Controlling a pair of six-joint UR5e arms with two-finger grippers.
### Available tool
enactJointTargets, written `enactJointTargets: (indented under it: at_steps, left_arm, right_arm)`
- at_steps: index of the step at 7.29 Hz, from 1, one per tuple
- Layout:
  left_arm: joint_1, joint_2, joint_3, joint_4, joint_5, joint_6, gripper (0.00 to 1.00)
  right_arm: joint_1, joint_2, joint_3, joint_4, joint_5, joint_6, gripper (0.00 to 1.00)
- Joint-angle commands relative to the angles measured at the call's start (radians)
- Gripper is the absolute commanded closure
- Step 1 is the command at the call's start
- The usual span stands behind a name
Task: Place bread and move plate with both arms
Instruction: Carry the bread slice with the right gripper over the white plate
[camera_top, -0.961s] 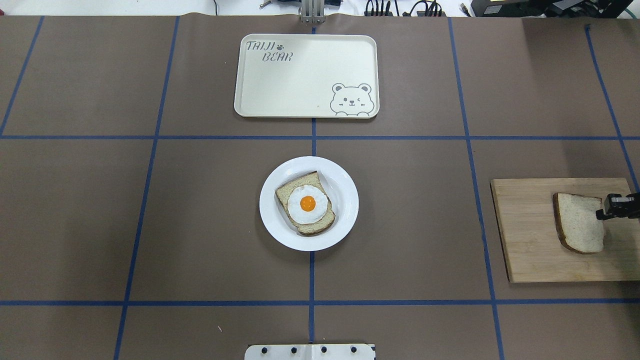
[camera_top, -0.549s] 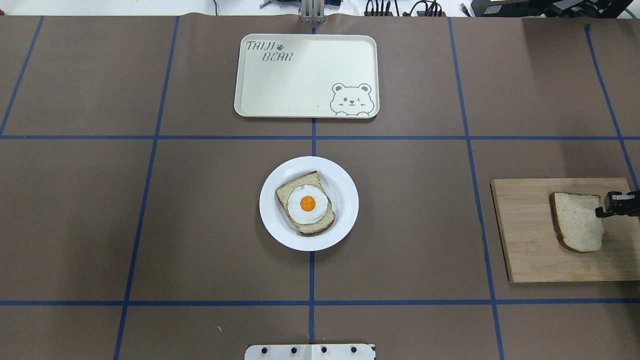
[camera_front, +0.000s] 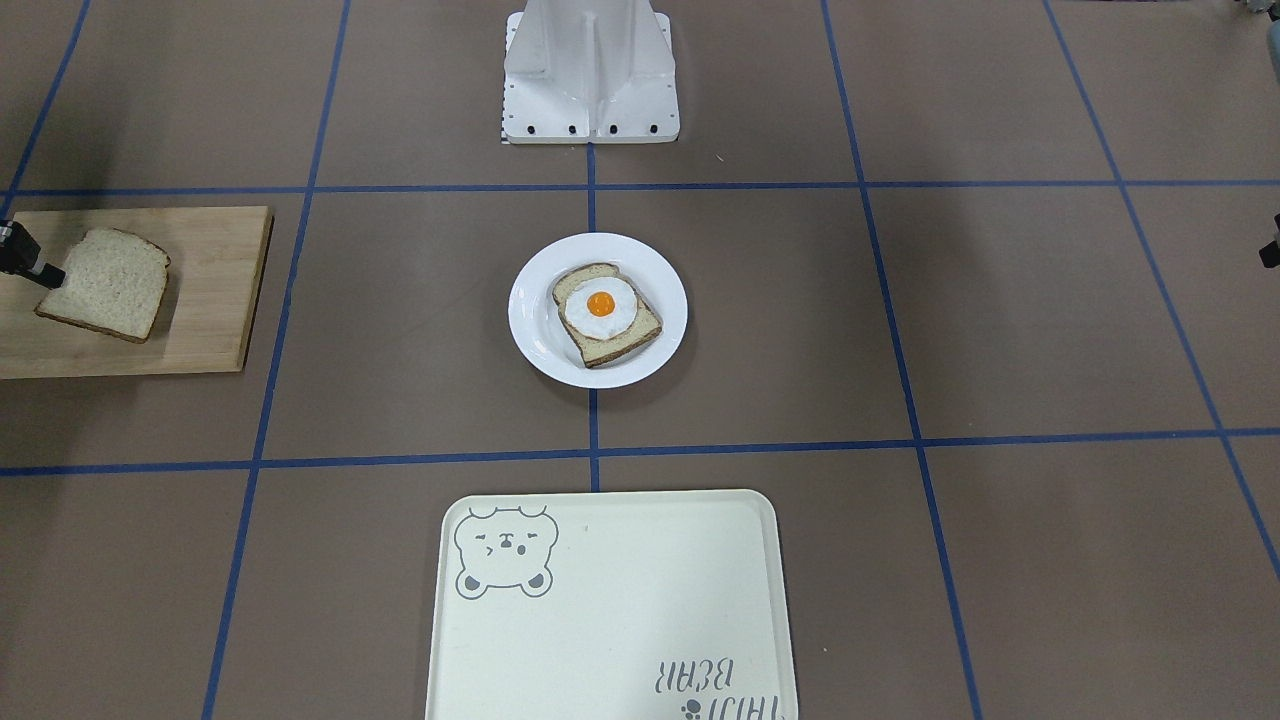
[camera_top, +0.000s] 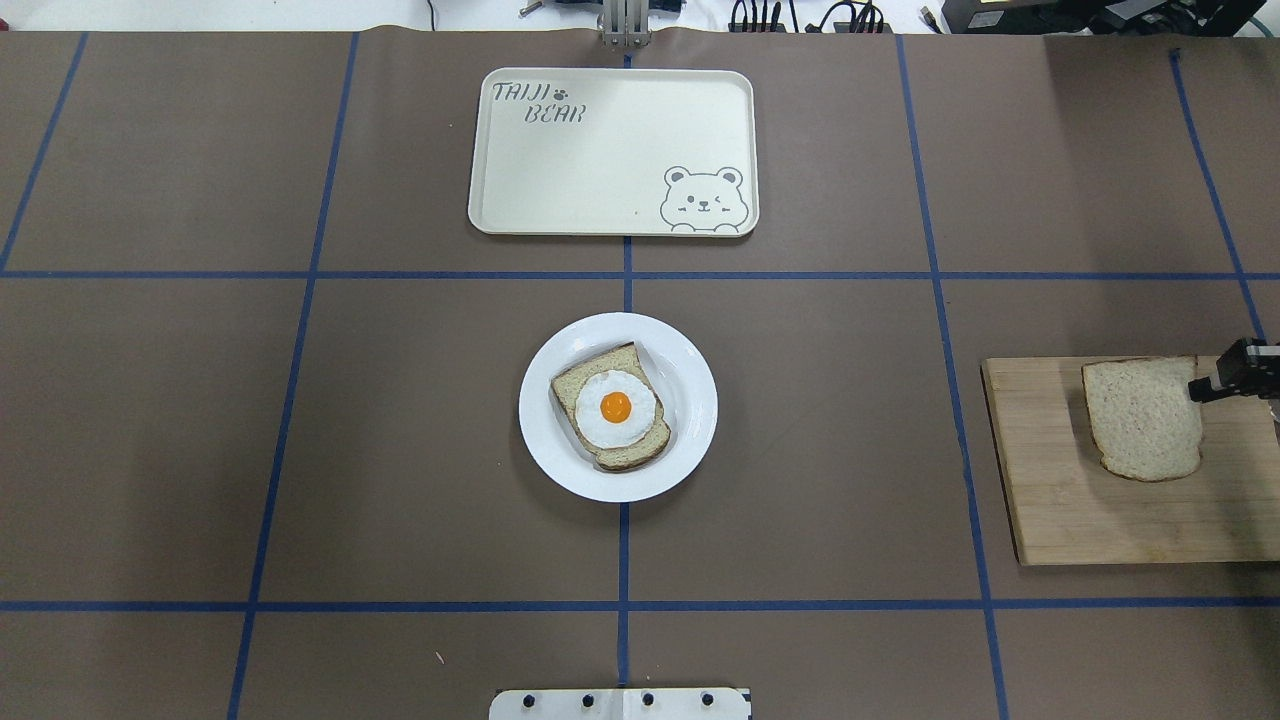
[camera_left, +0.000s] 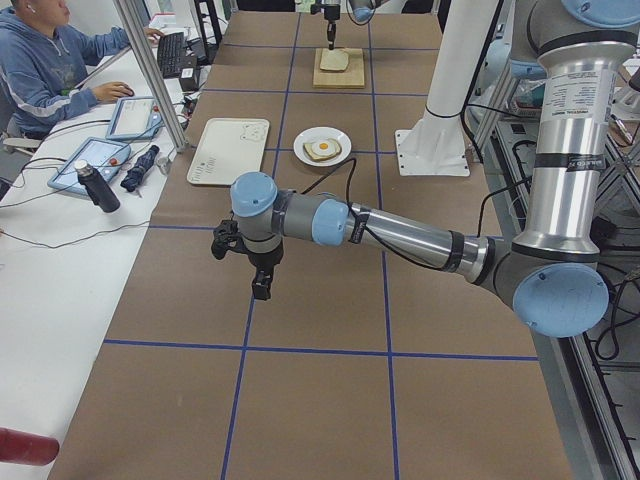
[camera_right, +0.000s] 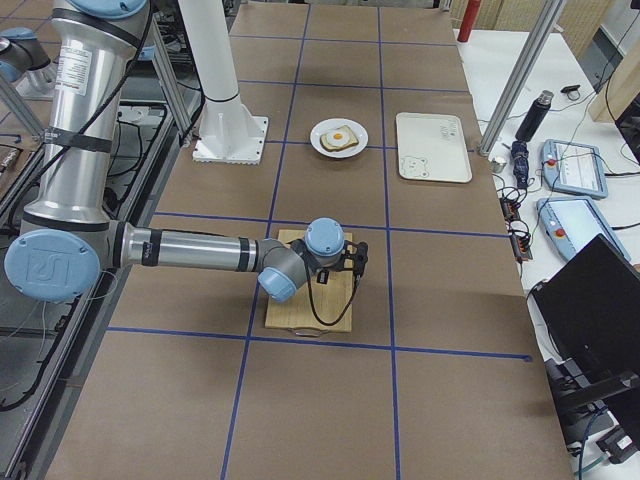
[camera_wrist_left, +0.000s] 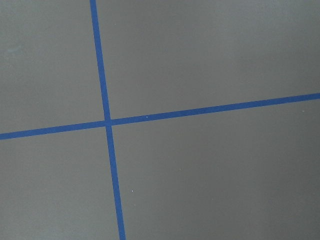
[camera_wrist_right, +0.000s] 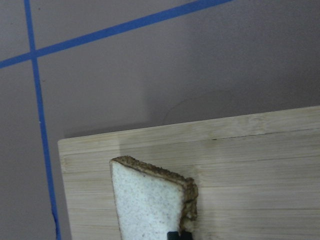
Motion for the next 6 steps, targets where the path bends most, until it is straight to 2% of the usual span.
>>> enactJointTargets:
  at_steps: [1,4,5,6]
  left_arm:
    - [0.001,0.000,-0.001,0.000,-0.001,0.000,0.01]
    - [0.001,-0.002,0.008,0.000,-0.001,0.000,0.01]
    - [0.001,-0.005,0.009,0.000,-0.001,0.000,0.01]
    - [0.001,-0.009,0.014,0.000,-0.001,0.000,0.01]
  right_arm:
    - [0.016,0.119,-0.001,-0.039,0.077,0.094,1.00]
    - [-0.025,0.347,-0.005,-0.106,0.084,0.323,1.00]
    - [-0.074,0.421,-0.010,-0.110,0.070,0.421,1.00]
    - [-0.132,0.483,-0.010,-0.111,0.015,0.510,1.00]
